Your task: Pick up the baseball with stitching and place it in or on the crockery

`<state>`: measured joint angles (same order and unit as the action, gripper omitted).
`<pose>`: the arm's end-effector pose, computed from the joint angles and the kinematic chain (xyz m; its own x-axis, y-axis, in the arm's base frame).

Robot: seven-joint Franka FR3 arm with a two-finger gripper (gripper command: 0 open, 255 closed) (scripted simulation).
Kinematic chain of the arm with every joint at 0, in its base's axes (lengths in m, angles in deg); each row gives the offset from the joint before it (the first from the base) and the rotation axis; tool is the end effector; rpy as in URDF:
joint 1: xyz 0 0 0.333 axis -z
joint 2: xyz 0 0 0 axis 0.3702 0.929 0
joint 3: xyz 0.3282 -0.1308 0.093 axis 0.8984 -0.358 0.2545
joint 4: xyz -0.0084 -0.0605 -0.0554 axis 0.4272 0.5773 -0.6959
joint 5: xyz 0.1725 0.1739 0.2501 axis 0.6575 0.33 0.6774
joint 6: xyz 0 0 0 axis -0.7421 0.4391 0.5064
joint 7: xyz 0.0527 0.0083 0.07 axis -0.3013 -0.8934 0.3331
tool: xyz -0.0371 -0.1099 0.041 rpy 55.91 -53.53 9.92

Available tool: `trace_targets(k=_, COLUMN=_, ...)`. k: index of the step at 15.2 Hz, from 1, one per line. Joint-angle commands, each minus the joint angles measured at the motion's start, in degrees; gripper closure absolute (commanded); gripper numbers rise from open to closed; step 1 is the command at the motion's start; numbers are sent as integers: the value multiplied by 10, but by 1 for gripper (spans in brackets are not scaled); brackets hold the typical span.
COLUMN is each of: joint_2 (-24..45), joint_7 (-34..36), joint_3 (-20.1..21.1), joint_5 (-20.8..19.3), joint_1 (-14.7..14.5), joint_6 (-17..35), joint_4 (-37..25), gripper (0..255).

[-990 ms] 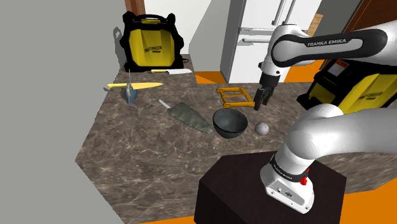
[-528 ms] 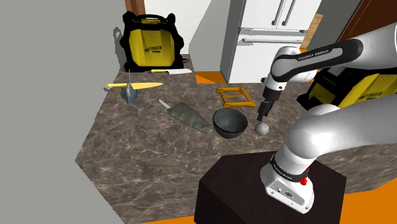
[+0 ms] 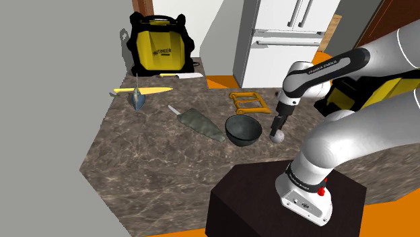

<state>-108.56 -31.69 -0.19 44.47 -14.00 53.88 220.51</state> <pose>0.1450 -0.1787 0.3154 0.9958 0.0240 -0.0885 -0.0008 -0.9627 -0.2707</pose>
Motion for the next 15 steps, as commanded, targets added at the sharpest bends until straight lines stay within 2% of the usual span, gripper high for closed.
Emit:
trace_targets(k=1, joint_2=6, joint_7=-1, joint_3=-3, joint_5=-1, joint_1=-1, joint_6=10, joint_4=4, gripper=0)
trace_targets(k=8, joint_2=6, joint_7=-1, joint_3=-3, joint_5=-1, joint_1=-1, joint_6=10, joint_4=4, gripper=0)
trace_targets(k=9, joint_2=6, joint_7=-1, joint_3=-3, joint_5=-1, joint_1=-1, joint_6=10, joint_4=4, gripper=255)
trace_targets(k=15, joint_2=6, joint_7=-1, joint_3=-3, joint_5=-1, joint_1=-1, joint_6=9, joint_4=4, gripper=255)
